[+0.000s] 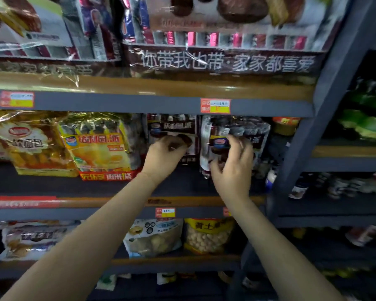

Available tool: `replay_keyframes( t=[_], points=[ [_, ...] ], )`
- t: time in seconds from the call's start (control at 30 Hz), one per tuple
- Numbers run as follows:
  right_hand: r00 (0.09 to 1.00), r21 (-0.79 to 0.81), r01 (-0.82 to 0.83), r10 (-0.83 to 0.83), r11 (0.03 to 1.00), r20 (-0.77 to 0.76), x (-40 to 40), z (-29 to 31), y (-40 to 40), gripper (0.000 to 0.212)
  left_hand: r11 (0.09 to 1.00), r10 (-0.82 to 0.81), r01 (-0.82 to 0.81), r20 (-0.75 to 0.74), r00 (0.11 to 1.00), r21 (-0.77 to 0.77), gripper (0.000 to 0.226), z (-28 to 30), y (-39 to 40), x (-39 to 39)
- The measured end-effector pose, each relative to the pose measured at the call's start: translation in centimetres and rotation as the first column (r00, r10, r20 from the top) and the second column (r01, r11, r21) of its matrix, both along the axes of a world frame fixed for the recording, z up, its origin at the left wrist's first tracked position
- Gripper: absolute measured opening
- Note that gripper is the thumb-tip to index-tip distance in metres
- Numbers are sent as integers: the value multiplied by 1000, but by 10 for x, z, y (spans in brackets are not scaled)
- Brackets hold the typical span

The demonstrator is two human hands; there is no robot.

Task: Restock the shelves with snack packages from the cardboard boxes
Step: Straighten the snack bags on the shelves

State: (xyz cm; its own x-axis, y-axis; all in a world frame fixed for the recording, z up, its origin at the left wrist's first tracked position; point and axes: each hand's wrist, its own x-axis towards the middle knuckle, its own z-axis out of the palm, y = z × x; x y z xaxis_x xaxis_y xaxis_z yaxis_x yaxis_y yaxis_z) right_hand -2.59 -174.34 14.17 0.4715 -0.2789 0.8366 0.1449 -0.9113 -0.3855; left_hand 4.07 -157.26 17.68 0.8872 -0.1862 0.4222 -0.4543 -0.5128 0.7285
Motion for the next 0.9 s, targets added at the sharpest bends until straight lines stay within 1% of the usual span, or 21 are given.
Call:
replay_keyframes(
  t=[0.03, 0.07, 0.13, 0.17, 0.2, 0.27, 0.33, 0.43, 0.53, 0.6, 0.7, 0.77, 0.83, 0.9],
  points=[
    [999, 68, 29, -28, 997, -19, -3, -1, -10, 64, 996, -60, 52, -121, 991, -71, 30, 2, -13, 4],
    [997, 120, 54, -47, 991, -57, -5, -3, -18, 69, 989, -114, 92, -198, 973, -115, 42, 1, -25, 8],
    [982, 200, 91, -54, 976, -179, -7, -10, -31, 82, 975, -187, 147, -268, 945, -164, 74, -2, -48, 11],
    [969, 244, 96, -35, 965, -244, -7, -13, -35, 88, 970, -213, 166, -281, 936, -180, 83, -4, -59, 11],
    [955, 286, 94, -6, 954, -295, -7, -16, -38, 94, 968, -218, 170, -282, 934, -186, 84, -6, -69, 11],
    [940, 342, 58, 64, 938, -335, -6, -20, -42, 101, 975, -166, 117, -269, 949, -189, 78, -9, -81, 13],
    [938, 396, 13, 126, 918, -322, -6, -18, -45, 103, 974, -151, 100, -253, 956, -204, 67, -11, -86, 18],
    [954, 464, -15, 152, 885, -259, -8, -13, -49, 95, 967, -171, 118, -236, 957, -225, 47, -11, -86, 26],
    [953, 538, -12, 173, 843, -250, -12, -9, -51, 90, 960, -188, 124, -247, 951, -253, 39, -6, -84, 33],
    [946, 555, 0, 180, 832, -270, -15, -8, -48, 88, 952, -219, 144, -271, 937, -270, 43, -7, -79, 37],
    [938, 522, 4, 178, 853, -298, -24, -10, -39, 88, 927, -286, 192, -279, 917, -321, 58, -14, -70, 37],
    [929, 502, -12, 195, 865, -314, -31, -14, -35, 88, 913, -297, 192, -265, 917, -359, 63, -18, -65, 34],
    [925, 510, -19, 209, 860, -318, -34, -17, -35, 88, 901, -304, 193, -248, 920, -387, 61, -21, -63, 32],
    [922, 545, -5, 214, 838, -321, -34, -17, -38, 89, 910, -297, 203, -228, 927, -361, 54, -19, -68, 28]
  ],
)
